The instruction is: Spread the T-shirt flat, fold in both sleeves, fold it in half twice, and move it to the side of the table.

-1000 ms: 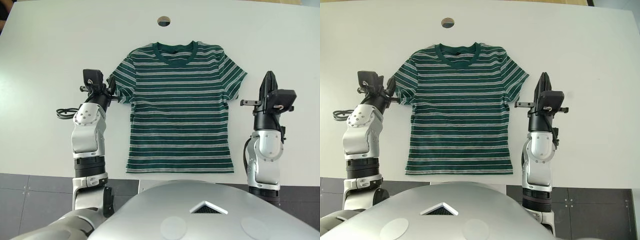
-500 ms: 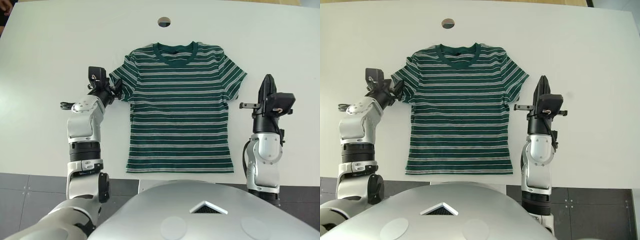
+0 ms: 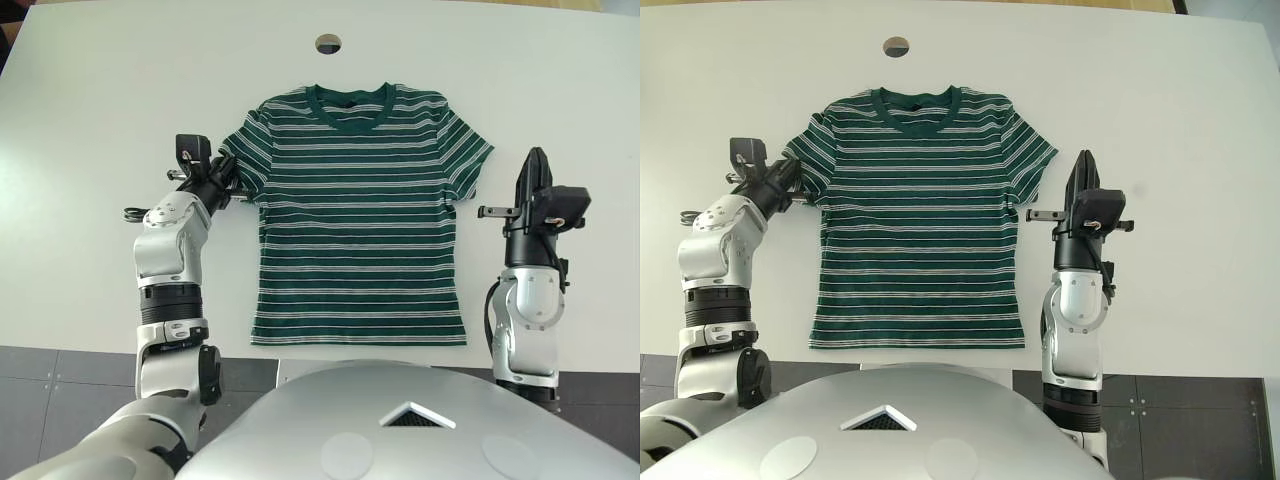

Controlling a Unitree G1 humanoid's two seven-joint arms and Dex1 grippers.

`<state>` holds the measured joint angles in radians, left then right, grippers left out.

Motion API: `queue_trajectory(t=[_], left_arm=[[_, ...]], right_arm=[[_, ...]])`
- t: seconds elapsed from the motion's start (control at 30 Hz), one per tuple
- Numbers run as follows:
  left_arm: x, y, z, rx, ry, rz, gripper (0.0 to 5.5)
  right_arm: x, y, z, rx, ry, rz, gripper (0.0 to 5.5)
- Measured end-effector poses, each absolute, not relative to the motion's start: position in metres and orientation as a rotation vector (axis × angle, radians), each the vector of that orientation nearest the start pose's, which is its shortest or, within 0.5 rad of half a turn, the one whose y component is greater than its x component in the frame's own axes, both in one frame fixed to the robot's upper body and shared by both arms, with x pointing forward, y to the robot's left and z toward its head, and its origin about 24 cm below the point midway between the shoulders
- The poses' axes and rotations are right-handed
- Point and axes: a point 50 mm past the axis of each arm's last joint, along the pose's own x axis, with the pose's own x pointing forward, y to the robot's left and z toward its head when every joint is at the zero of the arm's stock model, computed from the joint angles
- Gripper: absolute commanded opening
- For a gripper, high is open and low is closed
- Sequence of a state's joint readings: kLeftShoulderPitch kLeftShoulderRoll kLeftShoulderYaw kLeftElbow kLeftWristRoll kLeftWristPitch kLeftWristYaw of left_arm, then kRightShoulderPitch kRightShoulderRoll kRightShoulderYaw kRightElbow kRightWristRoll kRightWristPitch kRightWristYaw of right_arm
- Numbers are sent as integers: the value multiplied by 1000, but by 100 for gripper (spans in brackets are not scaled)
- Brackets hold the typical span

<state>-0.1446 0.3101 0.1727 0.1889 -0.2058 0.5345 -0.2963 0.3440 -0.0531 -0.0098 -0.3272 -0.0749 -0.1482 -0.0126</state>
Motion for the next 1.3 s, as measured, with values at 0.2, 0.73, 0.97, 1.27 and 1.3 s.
queue_trajectory(t=[0.2, 0.73, 0.97, 1.27, 1.3], left_arm=[[261, 230, 24, -96, 471, -117, 11], [271, 134, 29, -110, 437, -368, 21], [272, 118, 16, -110, 474, -377, 117], [274, 116, 15, -105, 462, -374, 195], [275, 117, 18, -110, 442, -370, 195]], right_arm=[[186, -176, 62, -149, -144, -85, 10], [188, -178, 61, -153, -142, -95, 10], [203, -179, 60, -160, -76, -32, 56], [249, -197, 54, -88, 165, 70, 199], [254, -201, 50, -86, 211, 81, 218]])
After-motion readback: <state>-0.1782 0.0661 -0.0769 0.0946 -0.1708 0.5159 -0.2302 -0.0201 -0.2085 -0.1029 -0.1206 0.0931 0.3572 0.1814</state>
